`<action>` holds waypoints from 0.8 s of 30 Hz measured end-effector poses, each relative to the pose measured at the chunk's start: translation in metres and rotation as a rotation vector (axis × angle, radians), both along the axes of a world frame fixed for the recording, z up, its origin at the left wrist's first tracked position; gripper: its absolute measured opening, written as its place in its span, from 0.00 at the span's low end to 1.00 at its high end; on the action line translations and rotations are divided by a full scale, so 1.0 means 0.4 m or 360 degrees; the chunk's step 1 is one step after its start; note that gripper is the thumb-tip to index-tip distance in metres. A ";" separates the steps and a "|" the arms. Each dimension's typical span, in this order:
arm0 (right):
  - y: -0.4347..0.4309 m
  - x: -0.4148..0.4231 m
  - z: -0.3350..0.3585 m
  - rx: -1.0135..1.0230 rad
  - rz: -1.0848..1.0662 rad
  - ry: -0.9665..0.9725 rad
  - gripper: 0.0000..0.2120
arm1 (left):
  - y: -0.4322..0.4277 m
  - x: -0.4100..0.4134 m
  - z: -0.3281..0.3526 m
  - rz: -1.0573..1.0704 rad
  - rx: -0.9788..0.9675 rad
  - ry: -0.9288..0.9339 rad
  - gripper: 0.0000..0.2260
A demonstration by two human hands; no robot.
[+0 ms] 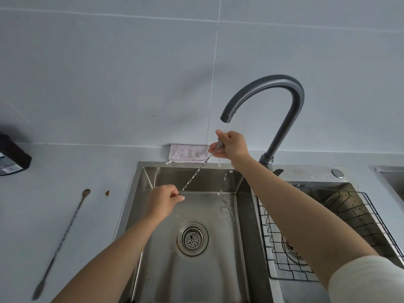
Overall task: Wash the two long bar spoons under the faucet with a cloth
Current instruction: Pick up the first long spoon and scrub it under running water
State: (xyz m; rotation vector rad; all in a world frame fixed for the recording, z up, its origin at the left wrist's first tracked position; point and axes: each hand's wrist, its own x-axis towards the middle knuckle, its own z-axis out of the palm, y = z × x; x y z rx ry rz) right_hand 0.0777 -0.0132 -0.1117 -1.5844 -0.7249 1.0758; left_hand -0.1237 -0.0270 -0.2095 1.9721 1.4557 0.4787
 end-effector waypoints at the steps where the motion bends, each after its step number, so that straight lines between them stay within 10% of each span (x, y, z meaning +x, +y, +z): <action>1: 0.002 -0.001 0.000 0.0042 0.0009 0.0070 0.12 | 0.000 -0.001 0.002 0.0001 -0.0007 -0.0014 0.21; 8: 0.017 -0.011 0.004 0.0351 -0.0109 0.0687 0.16 | 0.018 0.013 0.031 -0.0025 0.0007 -0.0059 0.16; 16: 0.002 -0.025 -0.004 0.0190 -0.0090 0.0621 0.23 | 0.022 0.065 0.070 -0.0118 -0.0034 -0.0156 0.17; 24: -0.007 -0.010 -0.014 0.0239 0.0229 0.0613 0.09 | 0.030 0.063 0.064 -0.0117 -0.0118 -0.0178 0.16</action>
